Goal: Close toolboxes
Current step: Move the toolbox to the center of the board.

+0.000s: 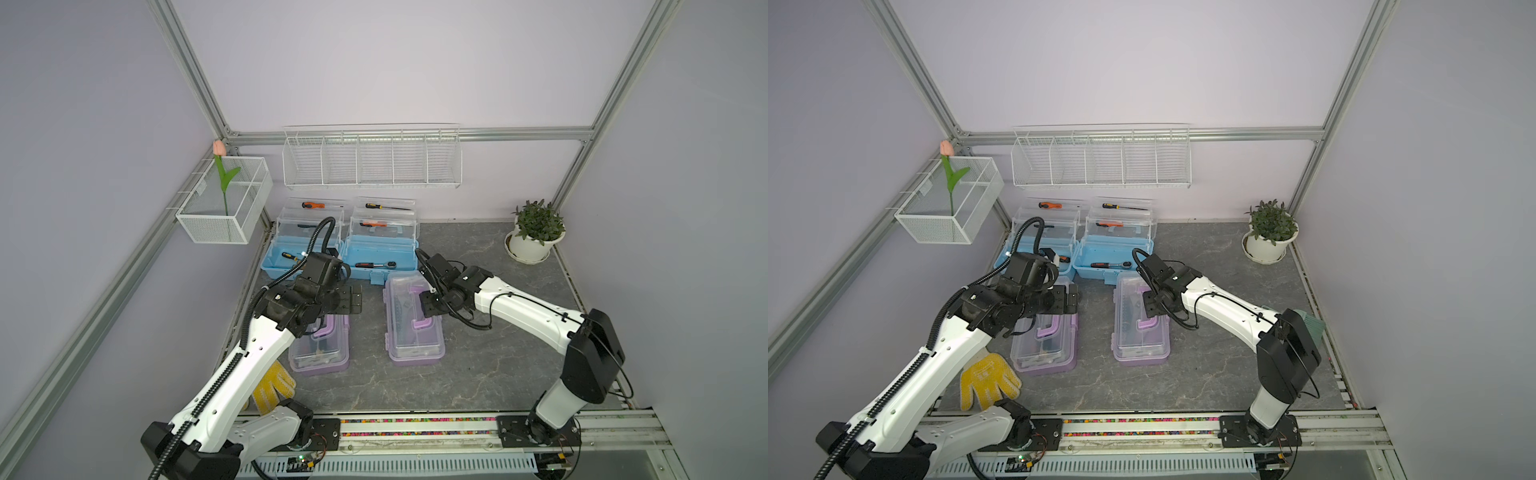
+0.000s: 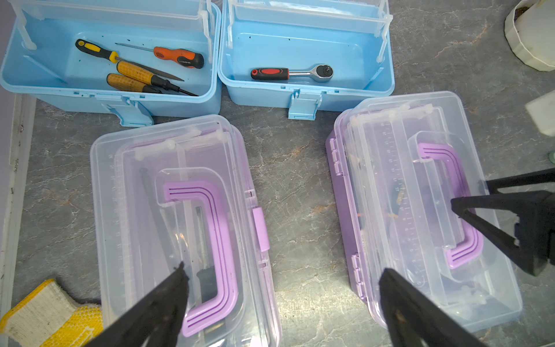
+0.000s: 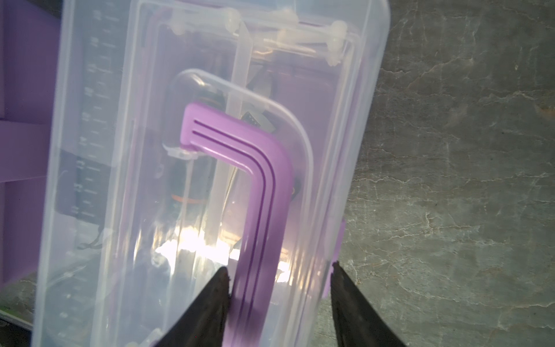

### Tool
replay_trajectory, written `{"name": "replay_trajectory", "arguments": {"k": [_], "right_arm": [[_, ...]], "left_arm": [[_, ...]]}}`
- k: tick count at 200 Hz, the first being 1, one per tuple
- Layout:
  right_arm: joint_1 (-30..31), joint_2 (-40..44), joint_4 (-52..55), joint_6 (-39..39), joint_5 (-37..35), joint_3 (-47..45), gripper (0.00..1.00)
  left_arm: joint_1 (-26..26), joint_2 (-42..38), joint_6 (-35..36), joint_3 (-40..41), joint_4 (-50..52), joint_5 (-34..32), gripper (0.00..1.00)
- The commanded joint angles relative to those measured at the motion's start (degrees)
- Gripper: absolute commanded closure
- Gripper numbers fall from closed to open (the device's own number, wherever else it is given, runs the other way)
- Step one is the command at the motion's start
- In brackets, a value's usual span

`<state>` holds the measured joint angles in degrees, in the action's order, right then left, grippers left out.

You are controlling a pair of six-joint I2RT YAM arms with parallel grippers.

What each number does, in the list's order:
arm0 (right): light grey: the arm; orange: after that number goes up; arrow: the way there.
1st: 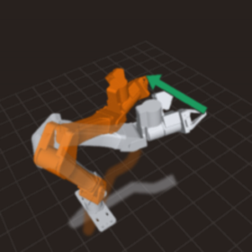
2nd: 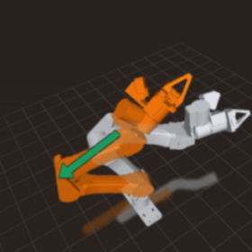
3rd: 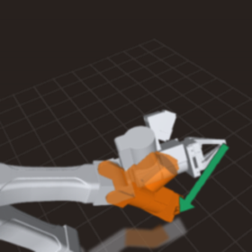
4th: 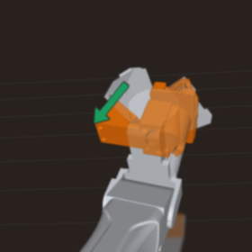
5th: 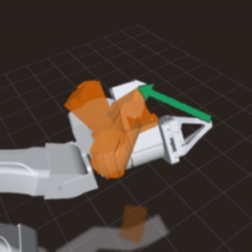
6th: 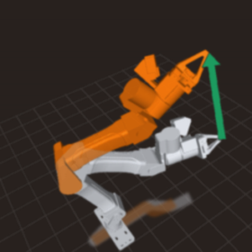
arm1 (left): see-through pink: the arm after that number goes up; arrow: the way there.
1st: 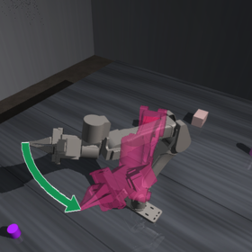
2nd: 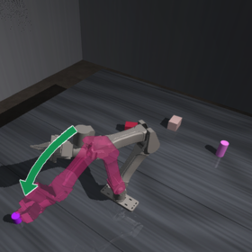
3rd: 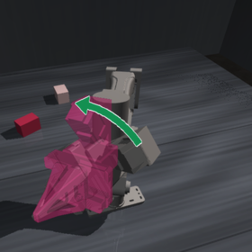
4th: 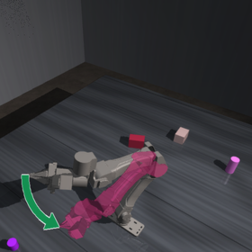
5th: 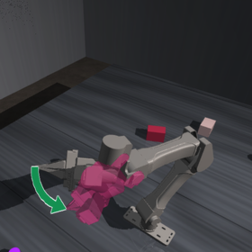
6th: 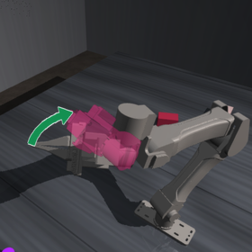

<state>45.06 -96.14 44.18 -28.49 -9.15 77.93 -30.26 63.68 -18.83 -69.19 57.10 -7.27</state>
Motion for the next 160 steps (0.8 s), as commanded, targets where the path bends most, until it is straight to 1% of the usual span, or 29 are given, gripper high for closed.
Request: {"name": "replay_trajectory", "arguments": {"k": [1,17,31,54,74,94,108,126,137,142,160], "right_arm": [[-1.2,-1.2,5.1,-0.2,-2.5,-2.0,0.49],[-2.6,0.9,5.0,-0.3,-2.8,-4.6,0.53],[-4.2,3.2,5.4,0.3,-3.7,-6.5,0.59],[-8.1,6.6,6.2,2.8,-4.6,-9.0,0.60],[-13.0,8.7,5.4,6.8,-5.4,-10.7,0.62],[-20.2,9.0,2.5,12.2,-4.6,-11.3,0.63],[-25.4,8.0,-1.0,16.1,-4.0,-10.7,0.65],[-30.8,5.3,-4.8,19.2,-3.1,-8.4,0.67],[-32.9,2.8,-6.6,21.2,-2.2,-5.9,0.68],[-35.3,1.3,-7.1,22.2,-1.8,-4.5,0.68],[-39.0,-4.8,-8.0,25.5,-1.0,1.5,0.69]], "left_arm": [[0.5,-1.2,-0.1,0.4,1.3,-1.9,0.00],[1.3,-2.2,0.0,1.0,1.4,-1.9,0.00],[1.9,-2.7,-0.2,1.6,1.0,-1.4,0.00],[2.3,-2.8,-0.4,2.3,0.5,-0.9,0.00],[2.4,-3.0,-0.5,2.8,0.3,-0.6,0.00],[2.4,-3.1,-0.6,3.0,0.4,-0.4,0.00],[2.4,-3.4,-0.7,3.2,0.5,-0.2,0.00],[2.6,-3.6,-0.9,3.3,1.3,-0.3,0.00],[3.0,-3.8,-1.3,3.6,1.8,-0.1,0.00],[3.3,-3.9,-1.5,3.9,1.8,0.2,0.00],[4.4,-4.6,-2.0,4.9,1.9,1.5,0.00]]}}
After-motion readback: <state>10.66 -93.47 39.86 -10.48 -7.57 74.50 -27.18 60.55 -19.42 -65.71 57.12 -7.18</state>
